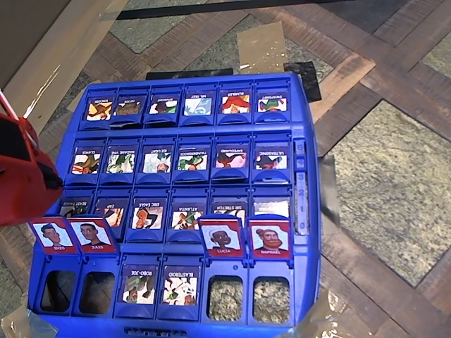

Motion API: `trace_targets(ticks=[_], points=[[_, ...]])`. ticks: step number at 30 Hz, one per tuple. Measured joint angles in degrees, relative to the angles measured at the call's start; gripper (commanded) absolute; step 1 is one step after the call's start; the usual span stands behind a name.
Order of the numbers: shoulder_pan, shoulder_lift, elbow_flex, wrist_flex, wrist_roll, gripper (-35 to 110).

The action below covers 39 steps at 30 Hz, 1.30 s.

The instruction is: Flip A0.

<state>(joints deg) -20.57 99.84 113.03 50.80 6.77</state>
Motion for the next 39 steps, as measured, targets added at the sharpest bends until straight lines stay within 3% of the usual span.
trace_targets(ticks=[21, 28, 39], points=[[-5.27, 9.32, 4.31, 11.78, 0.88, 2], [-4.83, 11.16, 4.31, 3.6, 2.11, 2], [4.57, 15.47, 4.31, -14.24, -1.93, 0]])
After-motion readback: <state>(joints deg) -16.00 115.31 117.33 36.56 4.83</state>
